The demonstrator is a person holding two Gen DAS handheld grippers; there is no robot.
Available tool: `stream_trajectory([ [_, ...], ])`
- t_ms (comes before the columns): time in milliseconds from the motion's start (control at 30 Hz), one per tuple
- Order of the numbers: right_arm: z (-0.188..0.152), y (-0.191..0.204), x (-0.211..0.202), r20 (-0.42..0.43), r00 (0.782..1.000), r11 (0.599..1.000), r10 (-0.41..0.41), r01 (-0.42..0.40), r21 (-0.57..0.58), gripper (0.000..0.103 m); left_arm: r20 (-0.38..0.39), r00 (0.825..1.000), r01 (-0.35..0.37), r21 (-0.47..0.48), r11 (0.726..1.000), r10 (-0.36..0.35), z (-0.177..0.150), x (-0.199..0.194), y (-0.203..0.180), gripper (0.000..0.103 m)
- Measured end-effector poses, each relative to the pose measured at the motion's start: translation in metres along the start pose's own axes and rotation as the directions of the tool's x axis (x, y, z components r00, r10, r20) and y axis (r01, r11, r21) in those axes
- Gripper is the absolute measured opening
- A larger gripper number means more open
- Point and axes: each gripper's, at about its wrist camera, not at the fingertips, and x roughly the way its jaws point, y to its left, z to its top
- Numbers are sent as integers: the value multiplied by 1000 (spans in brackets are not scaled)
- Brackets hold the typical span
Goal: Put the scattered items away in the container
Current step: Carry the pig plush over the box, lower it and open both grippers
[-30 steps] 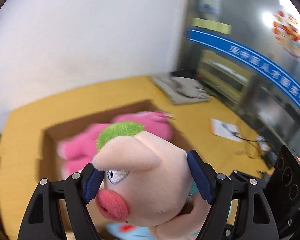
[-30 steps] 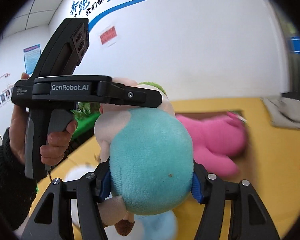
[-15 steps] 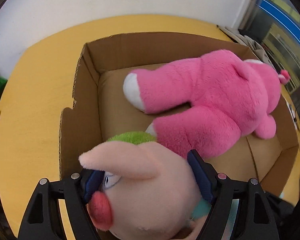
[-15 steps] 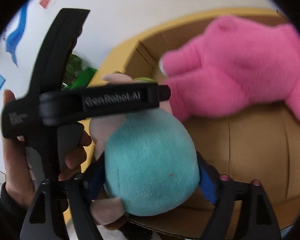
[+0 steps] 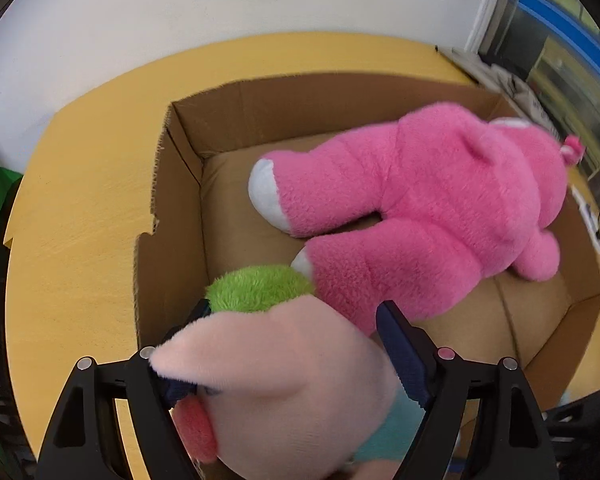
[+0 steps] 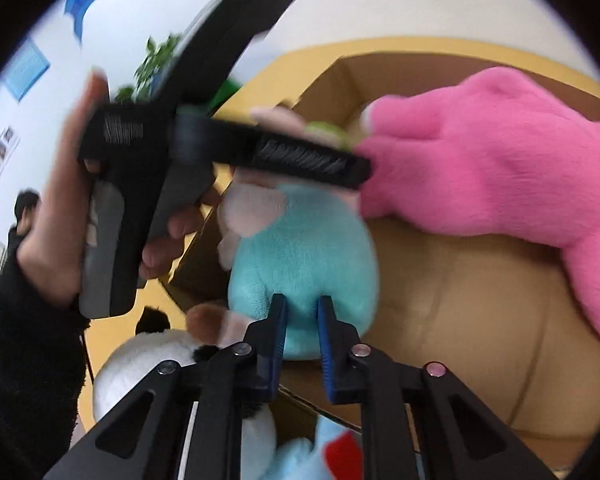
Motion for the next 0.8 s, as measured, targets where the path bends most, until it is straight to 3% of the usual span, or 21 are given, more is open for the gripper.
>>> stream_trajectory([
  [133, 2, 3, 9, -9, 998, 997, 64, -63, 37, 19, 71, 997, 47, -43, 998, -44, -10, -22, 18, 85],
  [200, -2, -1, 7, -16, 994, 992, 111, -109, 58, 23, 48, 999, 9, -32, 999, -7, -18, -19, 20, 85],
  [267, -9, -6, -5, -20, 994, 993, 104, -102, 61, 44, 50, 999, -12, -22, 1000, 13, -27, -20, 20, 85],
  [300, -16, -8, -18, 5, 999, 998, 53, -53, 45, 64, 61, 998, 8, -32, 999, -6, -31, -26, 22, 85],
  [333, -25, -12, -36, 58, 998, 1000, -17, 16, 23, 76, 72, 997, 27, -43, 999, -24, -36, -33, 24, 85],
  [400, -43, -27, -70, 131, 984, 992, -124, 126, -8, 77, 89, 996, 13, -35, 999, -10, -47, -44, 23, 85],
  [467, -58, -54, -93, 146, 962, 973, -230, 232, 6, 78, 102, 995, 3, -25, 1000, 0, -55, -50, 18, 85],
  [600, -76, -130, -92, 52, 873, 875, -484, 481, 60, 77, 112, 993, 31, -69, 997, -24, -65, -55, 19, 85],
  [633, -83, -143, -94, 60, 870, 872, -489, 484, 73, 78, 112, 993, 38, -79, 996, -29, -69, -57, 19, 85],
  [700, -90, -158, -102, 69, 886, 885, -459, 450, 121, 78, 111, 993, 40, -83, 996, -30, -74, -59, 13, 86],
  [733, -92, -156, -104, 91, 866, 869, -493, 484, 102, 78, 111, 994, 31, -87, 996, -21, -72, -61, 9, 86],
  [800, -93, -155, -105, 113, 848, 855, -518, 510, 96, 78, 114, 993, 14, -98, 995, -3, -69, -62, 6, 85],
])
